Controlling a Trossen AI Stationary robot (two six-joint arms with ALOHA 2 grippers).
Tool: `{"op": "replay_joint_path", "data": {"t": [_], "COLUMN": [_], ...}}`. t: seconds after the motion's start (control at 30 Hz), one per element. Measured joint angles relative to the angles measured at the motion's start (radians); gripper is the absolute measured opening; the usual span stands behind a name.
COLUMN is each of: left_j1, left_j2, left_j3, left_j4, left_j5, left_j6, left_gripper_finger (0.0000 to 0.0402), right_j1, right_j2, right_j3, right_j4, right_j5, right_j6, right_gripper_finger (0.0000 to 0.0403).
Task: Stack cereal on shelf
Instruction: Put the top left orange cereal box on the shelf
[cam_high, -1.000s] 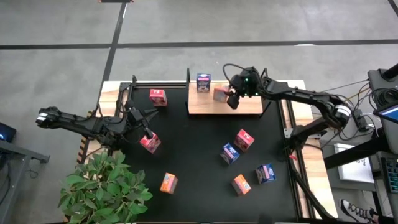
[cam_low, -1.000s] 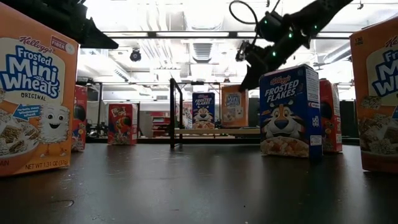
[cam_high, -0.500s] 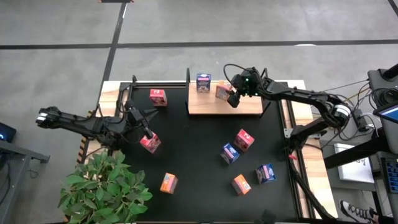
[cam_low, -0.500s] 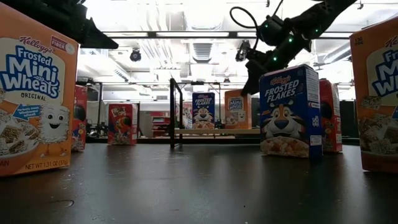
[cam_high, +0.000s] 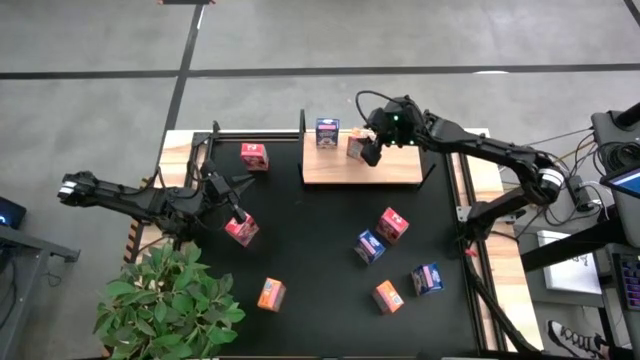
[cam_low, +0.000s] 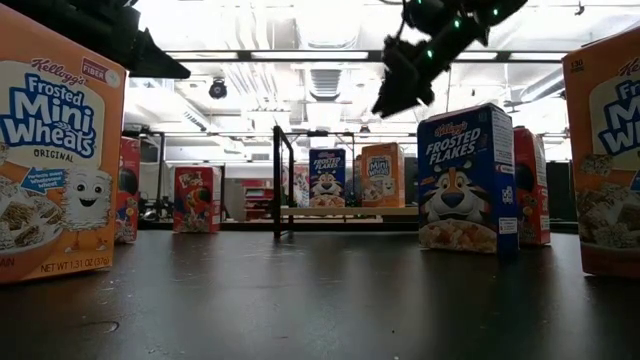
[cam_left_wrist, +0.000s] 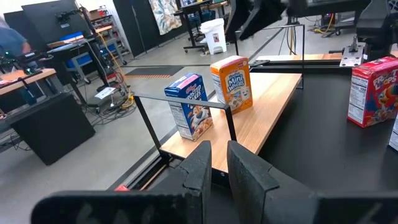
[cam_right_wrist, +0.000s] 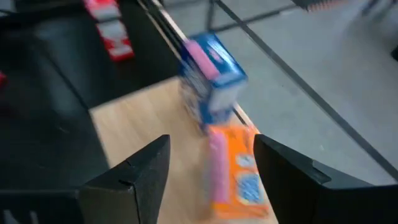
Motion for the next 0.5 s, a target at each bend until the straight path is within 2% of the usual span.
{"op": "replay_joint_path", "data": {"t": [0.13,0.37,0.5], "left_j1": [0.0,0.0,0.0], "left_j2": [0.0,0.0,0.0], "left_j3": [0.0,0.0,0.0], "left_j4": [0.0,0.0,0.0], "left_j5": [0.0,0.0,0.0], "left_j6": [0.004,0.007,0.007], "left_gripper_finger": [0.0035,0.0035,0.0035], "right_j1": [0.095,0.241,0.251], "right_j2": [0.006,0.06,0.119], "right_j3": [0.015,-0.042,-0.079], "right_j4": [0.005,0.024,0.052], "right_j5": [0.018,0.284,0.341], "right_j6": [-0.005,-0.011,0.004], "right_gripper_finger": [0.0188,0.0121,0.0078]}}
